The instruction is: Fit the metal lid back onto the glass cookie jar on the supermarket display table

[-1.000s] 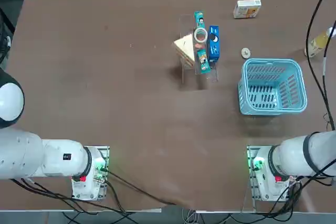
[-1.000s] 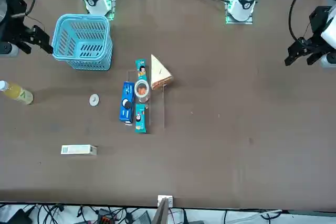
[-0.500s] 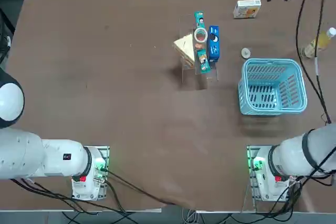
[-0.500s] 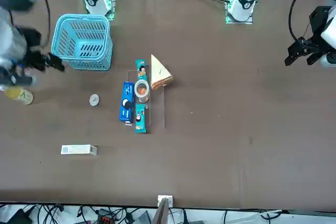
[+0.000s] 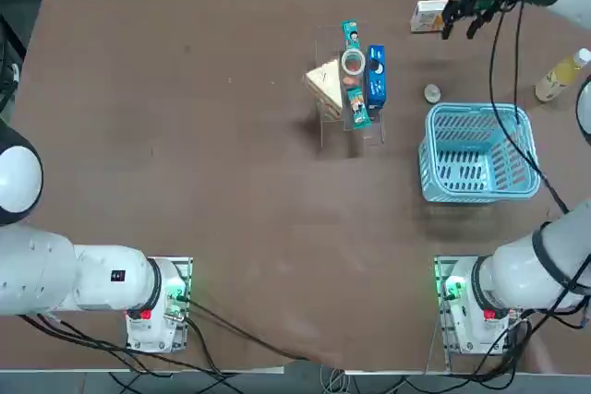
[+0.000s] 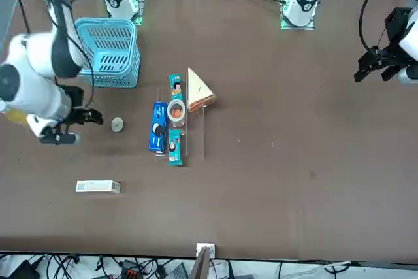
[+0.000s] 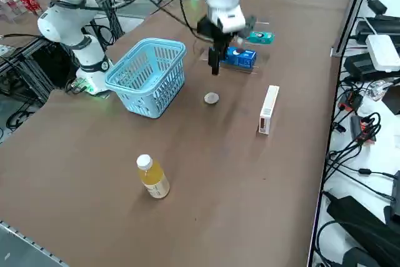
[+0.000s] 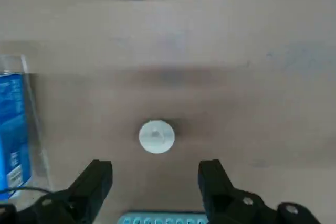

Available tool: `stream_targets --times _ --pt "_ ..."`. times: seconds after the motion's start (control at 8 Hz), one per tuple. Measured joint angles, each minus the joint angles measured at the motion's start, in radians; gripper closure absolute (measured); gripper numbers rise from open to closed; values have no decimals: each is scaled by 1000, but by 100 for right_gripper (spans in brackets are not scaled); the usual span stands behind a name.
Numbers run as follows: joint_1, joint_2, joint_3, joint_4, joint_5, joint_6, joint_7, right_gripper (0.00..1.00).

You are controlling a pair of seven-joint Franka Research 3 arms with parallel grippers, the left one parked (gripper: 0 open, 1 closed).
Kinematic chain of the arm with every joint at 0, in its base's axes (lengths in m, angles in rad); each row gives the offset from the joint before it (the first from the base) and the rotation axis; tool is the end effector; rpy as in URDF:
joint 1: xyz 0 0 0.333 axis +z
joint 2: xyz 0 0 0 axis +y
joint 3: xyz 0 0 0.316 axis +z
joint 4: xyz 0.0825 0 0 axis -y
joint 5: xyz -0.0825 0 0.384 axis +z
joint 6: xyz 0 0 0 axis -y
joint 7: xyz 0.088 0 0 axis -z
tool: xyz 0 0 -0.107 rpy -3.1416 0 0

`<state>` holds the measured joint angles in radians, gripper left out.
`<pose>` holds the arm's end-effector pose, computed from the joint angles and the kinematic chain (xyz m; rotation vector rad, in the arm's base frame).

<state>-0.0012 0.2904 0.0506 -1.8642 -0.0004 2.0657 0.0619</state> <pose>0.6129 0.0287 0.3551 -3.1291 0.0215 0.1396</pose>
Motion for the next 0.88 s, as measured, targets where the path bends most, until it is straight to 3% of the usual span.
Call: stream_targets --times 0.5,0.88 --pt "-2 -7 0 -247 4 357 23 0" --pt "2 -4 4 -364 4 481 29 0"
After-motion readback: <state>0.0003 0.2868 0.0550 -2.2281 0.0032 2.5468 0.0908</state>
